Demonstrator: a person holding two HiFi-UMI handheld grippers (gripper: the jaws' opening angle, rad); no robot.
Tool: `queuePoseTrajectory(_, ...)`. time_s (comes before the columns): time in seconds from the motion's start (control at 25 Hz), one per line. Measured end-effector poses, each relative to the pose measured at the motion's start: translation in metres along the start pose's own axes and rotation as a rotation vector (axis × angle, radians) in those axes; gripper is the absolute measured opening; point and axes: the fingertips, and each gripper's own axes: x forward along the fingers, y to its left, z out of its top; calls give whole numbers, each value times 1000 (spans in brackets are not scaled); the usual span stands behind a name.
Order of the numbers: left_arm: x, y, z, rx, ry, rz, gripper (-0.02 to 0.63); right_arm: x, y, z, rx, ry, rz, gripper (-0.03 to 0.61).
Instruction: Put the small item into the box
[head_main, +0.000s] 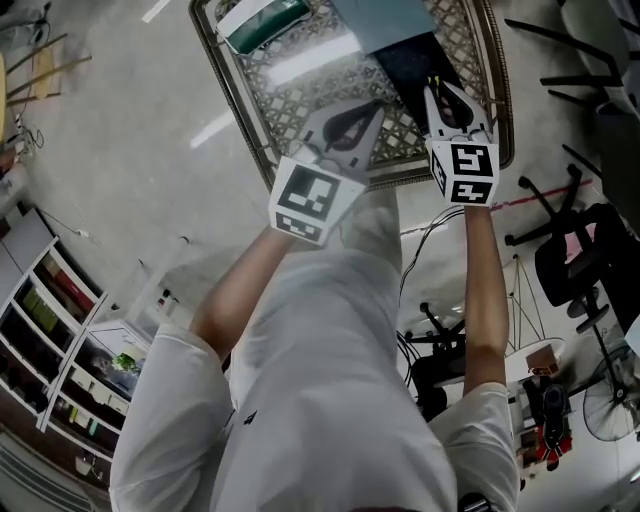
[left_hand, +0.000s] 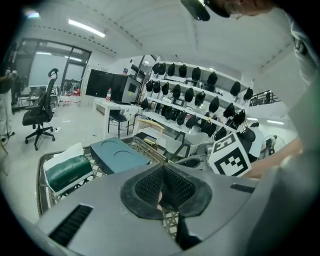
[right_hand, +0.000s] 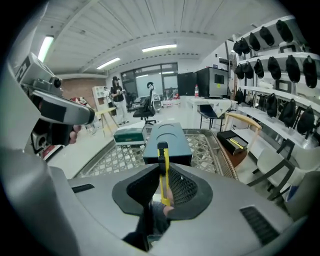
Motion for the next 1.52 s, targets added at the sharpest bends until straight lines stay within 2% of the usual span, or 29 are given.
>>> queuePoseTrajectory(0.4,10,-3,-20,-10,47,5,2,36,-6,-43,-12,116,39,51)
queuePoseTrajectory(0.76,16,-4,-20,-21,40,12,2,56,-4,-65,-10,194,68,52)
queuePoseTrajectory(1.16,12,2,-25,-22,52,23,2,65,-2,-74,-8,236,98,54)
queuePoseTrajectory(1.52,10,2,-25,-27,45,24,2,66,-4,-73,-25,251,90,54)
